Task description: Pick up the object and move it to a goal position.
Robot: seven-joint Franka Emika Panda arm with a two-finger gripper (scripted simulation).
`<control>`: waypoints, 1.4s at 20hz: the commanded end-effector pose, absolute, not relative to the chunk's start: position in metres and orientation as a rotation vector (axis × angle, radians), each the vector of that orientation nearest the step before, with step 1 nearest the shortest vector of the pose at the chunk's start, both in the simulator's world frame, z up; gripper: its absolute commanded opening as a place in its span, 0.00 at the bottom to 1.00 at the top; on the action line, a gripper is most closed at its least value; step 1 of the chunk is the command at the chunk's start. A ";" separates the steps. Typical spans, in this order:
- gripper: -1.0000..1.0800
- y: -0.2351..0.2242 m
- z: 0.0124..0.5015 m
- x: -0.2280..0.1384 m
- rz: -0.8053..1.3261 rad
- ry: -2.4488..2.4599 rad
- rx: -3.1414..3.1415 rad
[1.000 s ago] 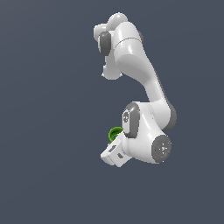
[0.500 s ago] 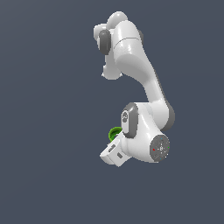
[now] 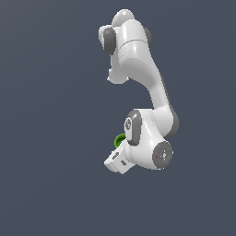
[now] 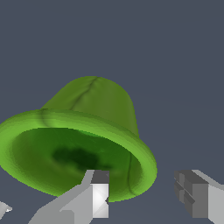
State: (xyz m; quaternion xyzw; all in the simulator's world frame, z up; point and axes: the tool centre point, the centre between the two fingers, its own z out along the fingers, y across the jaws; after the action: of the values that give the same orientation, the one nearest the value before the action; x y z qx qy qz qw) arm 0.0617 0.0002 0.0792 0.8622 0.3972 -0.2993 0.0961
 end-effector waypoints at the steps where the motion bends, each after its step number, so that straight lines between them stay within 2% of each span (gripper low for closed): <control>1: 0.62 -0.001 0.078 0.061 -0.886 1.177 2.554; 2: 0.62 -0.001 0.077 0.061 -0.886 1.177 2.554; 3: 0.00 -0.001 0.077 0.061 -0.886 1.177 2.554; 18: 0.00 -0.002 0.083 0.062 -0.875 1.181 2.553; 28: 0.00 -0.017 0.130 0.071 -0.775 1.214 2.536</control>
State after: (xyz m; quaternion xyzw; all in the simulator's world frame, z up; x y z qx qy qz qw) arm 0.0684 -0.0134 0.1184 0.8634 0.4109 -0.2720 0.1085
